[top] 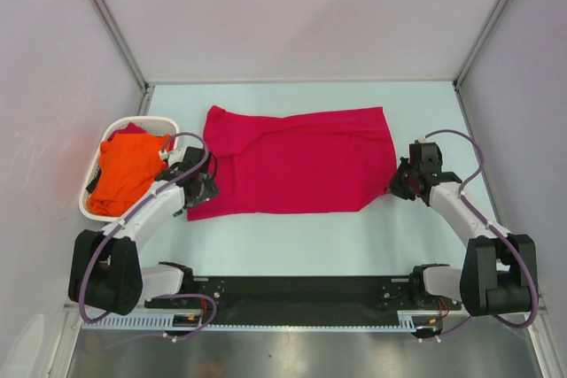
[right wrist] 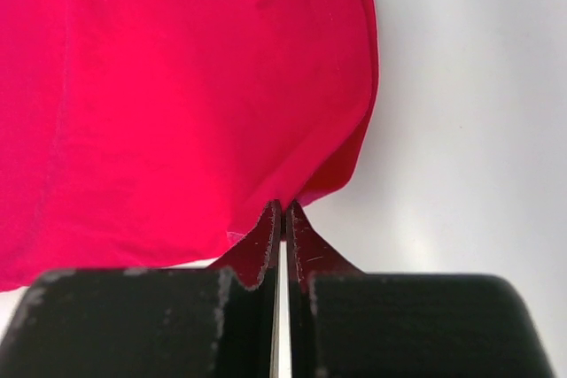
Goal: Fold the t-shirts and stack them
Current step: Grap the side of the flattened tshirt closest away from the robot with both arms
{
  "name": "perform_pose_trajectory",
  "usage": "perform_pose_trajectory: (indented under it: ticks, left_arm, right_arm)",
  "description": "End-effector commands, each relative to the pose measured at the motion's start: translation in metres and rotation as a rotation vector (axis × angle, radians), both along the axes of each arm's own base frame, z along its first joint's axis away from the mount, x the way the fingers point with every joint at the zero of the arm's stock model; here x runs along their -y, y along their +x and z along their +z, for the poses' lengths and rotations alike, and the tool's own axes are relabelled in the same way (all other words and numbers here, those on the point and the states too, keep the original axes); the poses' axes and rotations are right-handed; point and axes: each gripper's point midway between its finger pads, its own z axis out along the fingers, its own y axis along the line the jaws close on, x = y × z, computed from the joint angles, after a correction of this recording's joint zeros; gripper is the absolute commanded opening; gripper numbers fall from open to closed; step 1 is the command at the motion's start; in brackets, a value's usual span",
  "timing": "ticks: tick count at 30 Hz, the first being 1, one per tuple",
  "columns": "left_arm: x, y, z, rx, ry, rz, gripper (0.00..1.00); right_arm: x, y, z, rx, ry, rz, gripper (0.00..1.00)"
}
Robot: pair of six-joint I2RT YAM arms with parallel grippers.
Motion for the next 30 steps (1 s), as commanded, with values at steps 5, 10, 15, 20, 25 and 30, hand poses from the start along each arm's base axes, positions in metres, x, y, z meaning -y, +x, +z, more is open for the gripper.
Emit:
perform_pose_trajectory:
  ticks: [5,10,15,20,25,30]
  left_arm:
    - [-0.007,-0.018,-0.025,-0.065,-0.016,0.043,0.90]
    - [0.000,-0.025,-0.044,-0.104,-0.055,0.041,0.84]
    - [0.007,-0.021,-0.053,-0.111,-0.086,0.012,0.37]
    - [0.015,-0.014,-0.057,-0.124,-0.117,0.004,0.00]
    - [0.016,-0.014,-0.042,-0.082,-0.132,0.005,0.00]
    - [0.004,-0.007,0.003,0.047,-0.093,0.040,0.00]
  right_arm:
    - [-0.001,0.010,0.004,0.051,-0.010,0.023,0.00]
    - [-0.002,0.012,0.002,0.049,0.001,0.035,0.00]
    - [-0.004,0.013,0.002,0.052,0.016,0.041,0.00]
    - [-0.003,0.014,0.002,0.055,0.014,0.041,0.00]
    - [-0.003,0.014,0.007,0.070,0.014,0.040,0.00]
    - [-0.006,0.018,0.014,0.107,0.029,0.044,0.00]
